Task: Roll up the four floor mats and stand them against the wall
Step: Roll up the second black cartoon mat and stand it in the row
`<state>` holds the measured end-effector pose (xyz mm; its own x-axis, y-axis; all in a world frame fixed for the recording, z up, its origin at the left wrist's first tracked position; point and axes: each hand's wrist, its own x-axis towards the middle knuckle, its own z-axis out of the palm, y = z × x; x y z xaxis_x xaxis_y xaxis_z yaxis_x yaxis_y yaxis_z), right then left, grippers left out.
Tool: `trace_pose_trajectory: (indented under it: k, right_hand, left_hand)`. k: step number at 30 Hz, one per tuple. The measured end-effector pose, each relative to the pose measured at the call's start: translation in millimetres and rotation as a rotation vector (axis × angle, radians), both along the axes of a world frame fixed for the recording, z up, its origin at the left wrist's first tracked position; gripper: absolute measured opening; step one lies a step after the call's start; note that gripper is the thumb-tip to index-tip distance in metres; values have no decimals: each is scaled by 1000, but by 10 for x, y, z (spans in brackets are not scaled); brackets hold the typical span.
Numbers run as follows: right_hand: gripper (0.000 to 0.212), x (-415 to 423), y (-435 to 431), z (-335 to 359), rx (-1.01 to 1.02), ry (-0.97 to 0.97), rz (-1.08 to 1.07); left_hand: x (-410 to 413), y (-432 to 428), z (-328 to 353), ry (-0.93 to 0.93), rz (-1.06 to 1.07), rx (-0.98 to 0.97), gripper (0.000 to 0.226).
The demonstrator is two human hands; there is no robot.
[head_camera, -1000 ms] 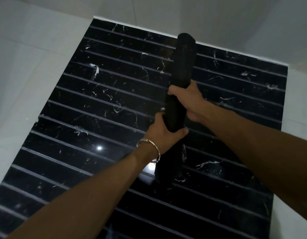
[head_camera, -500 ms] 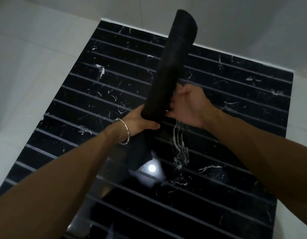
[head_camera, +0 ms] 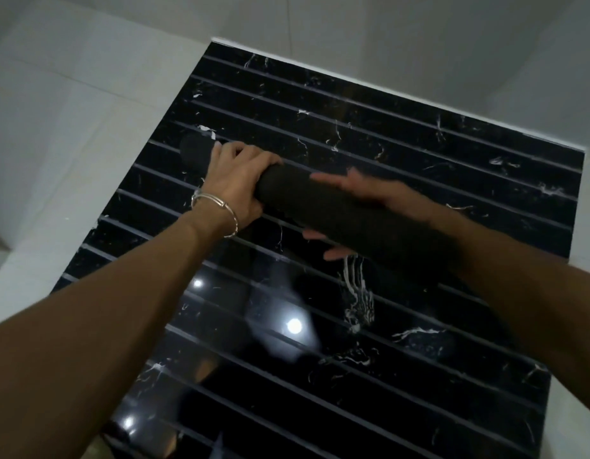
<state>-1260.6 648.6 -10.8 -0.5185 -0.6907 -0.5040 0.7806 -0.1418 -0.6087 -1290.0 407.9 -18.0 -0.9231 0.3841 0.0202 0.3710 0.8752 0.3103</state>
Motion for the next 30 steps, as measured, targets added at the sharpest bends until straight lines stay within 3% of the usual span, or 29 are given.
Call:
trace_pose_trajectory:
  k: [3, 4, 7, 8, 11, 13, 15, 16, 18, 23, 27, 30]
  right_hand:
    - [106, 116, -111, -64, -28, -95, 103]
    - [107, 152, -173, -61, -4, -89, 131]
    - [80, 211, -335, -48, 139, 36, 132]
    - [86, 215, -376, -82, 199, 83, 118]
    - [115, 207, -481, -201, 419, 250, 60]
    - [110, 194, -511, -239, 471, 325, -18]
    - [106, 175, -517, -253, 470, 401, -53]
    - [107, 171, -525, -253, 472, 445, -40]
    - [106, 177, -578, -216, 485, 529, 3]
    - [97, 161, -742, -121, 539, 626, -7]
    - [89, 75, -888, -5, 552, 634, -71]
    - [85, 102, -994, -13, 545, 649, -107]
  left_hand:
    - [44, -29, -22, -10, -9, -114, 63]
    - [57, -44, -41, -25, -5, -151, 67]
    - [103, -83, -128, -94, 108, -246, 88]
    - [113, -73, -146, -149, 196, -227, 93]
    - [93, 29, -159, -351, 609, 161, 76]
    - [73, 142, -112, -579, 859, 621, 46]
    - [91, 278, -58, -831, 926, 988, 42]
    - [102, 343, -36, -876, 906, 1065, 49]
    - [100, 440, -61, -834, 891, 1136, 57]
    - [55, 393, -70, -657, 963, 1189, 39]
    - [-67, 230, -7, -628, 967, 1260, 55]
    - [-131, 150, 56, -616, 995, 1309, 52]
